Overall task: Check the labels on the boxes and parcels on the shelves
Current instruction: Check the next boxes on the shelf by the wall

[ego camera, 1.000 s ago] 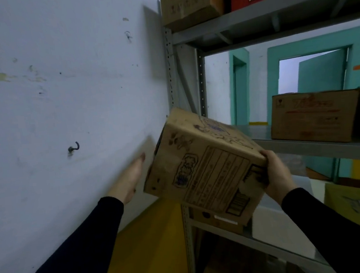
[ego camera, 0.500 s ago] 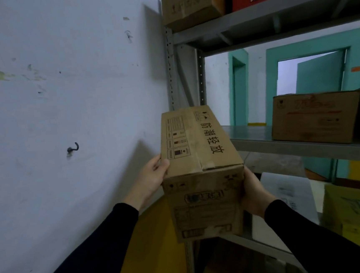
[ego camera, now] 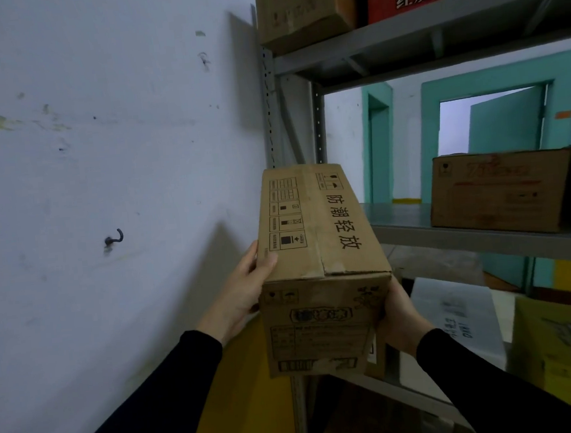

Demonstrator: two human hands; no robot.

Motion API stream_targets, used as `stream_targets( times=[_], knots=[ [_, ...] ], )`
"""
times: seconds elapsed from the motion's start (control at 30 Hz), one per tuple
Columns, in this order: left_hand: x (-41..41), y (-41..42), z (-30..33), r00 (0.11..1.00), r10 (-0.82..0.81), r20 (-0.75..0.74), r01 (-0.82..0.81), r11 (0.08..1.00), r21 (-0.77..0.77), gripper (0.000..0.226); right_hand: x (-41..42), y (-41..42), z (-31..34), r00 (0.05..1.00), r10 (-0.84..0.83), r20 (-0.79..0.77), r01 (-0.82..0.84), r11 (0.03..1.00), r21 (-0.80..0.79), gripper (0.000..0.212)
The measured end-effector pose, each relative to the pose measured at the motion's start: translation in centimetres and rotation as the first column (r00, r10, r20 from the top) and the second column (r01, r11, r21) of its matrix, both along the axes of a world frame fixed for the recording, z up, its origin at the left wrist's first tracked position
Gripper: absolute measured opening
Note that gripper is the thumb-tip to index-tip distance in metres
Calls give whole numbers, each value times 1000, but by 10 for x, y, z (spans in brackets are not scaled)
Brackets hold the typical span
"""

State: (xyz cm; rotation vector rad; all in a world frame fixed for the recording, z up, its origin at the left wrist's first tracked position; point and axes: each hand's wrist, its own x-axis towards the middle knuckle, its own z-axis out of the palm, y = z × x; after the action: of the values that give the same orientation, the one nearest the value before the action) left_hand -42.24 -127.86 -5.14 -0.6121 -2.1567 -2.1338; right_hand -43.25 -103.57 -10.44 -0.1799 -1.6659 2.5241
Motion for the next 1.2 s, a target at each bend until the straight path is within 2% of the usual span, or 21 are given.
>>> stream_targets(
  times=[0.1, 0.2, 0.27, 0.33, 0.37, 0.4, 0.47, 0.5, 0.53, 0.6, 0.67, 0.77, 0.8, 0.87, 0.93, 1.0, 1.07, 1.13, 1.2],
  knots=[
    [1, 8, 2, 1000, 23, -4, -22, 997, 71, 35, 1, 0, 7, 999, 10, -30, -10, 1000, 15, 44],
    [-6, 0, 8, 995, 97, 24, -100, 972, 214, 41, 5, 5, 28, 995, 60, -76, -52, 994, 101, 36],
    [-14, -9, 13, 993, 95, 71, -114, 928, 355, 51, 7, 13, 45, 984, 91, -154, -44, 958, 285, 31],
    [-25, -21, 16, 985, 81, 154, -147, 864, 482, 64, 3, 27, 54, 973, -1, -233, 127, 840, 528, 45],
    [-29, -24, 15, 978, 41, 206, -149, 828, 540, 72, 2, 35, 56, 960, -73, -270, 229, 759, 609, 63],
    [-33, -27, 12, 967, -7, 255, -150, 792, 592, 80, 2, 42, 58, 955, -139, -262, 278, 728, 626, 85],
    [-38, -27, 3, 944, -83, 319, -161, 728, 667, 87, 0, 54, 57, 969, -226, -102, 245, 812, 529, 120],
    [-39, -25, -2, 940, -105, 325, -159, 706, 690, 86, -1, 60, 55, 975, -218, -35, 211, 873, 440, 123],
    [-42, -24, -7, 939, -116, 324, -151, 706, 692, 85, -1, 66, 53, 982, -188, 11, 173, 924, 342, 110],
    [-43, -14, -14, 944, -138, 300, -113, 719, 686, 78, 2, 72, 53, 988, -155, 0, 153, 977, 148, 68],
    [-40, -2, -15, 954, -165, 250, -47, 742, 669, 64, 3, 81, 52, 987, -157, -39, 158, 987, 36, 48],
    [-41, 9, -7, 968, -110, 227, -65, 761, 646, 43, 8, 90, 61, 981, -122, -152, 107, 989, -98, 40],
    [-41, 12, -2, 974, -53, 221, -91, 800, 594, 41, 5, 96, 65, 975, -122, -185, 99, 986, -131, 42],
    [-40, 21, 11, 980, 99, 173, -157, 919, 361, 36, 3, 106, 70, 957, -152, -247, 106, 976, -193, 48],
    [-36, 38, 29, 983, 159, 88, -170, 975, 143, 44, 0, 117, 76, 939, -192, -285, 133, 968, -214, 60],
    [-35, 53, 43, 987, 148, 64, -153, 985, 78, 65, 2, 121, 85, 922, -231, -310, 184, 967, -173, 59],
    [-38, 71, 50, 986, 155, 54, -161, 978, 133, 69, 4, 130, 95, 899, -232, -371, 211, 973, -98, 58],
    [-44, 82, 52, 985, 159, 71, -170, 963, 210, 67, 3, 142, 104, 892, -156, -425, 177, 984, 9, 70],
    [-54, 94, 51, 985, 138, 107, -163, 945, 284, 64, 2, 155, 112, 892, -92, -443, 144, 986, 84, 73]
  ],
)
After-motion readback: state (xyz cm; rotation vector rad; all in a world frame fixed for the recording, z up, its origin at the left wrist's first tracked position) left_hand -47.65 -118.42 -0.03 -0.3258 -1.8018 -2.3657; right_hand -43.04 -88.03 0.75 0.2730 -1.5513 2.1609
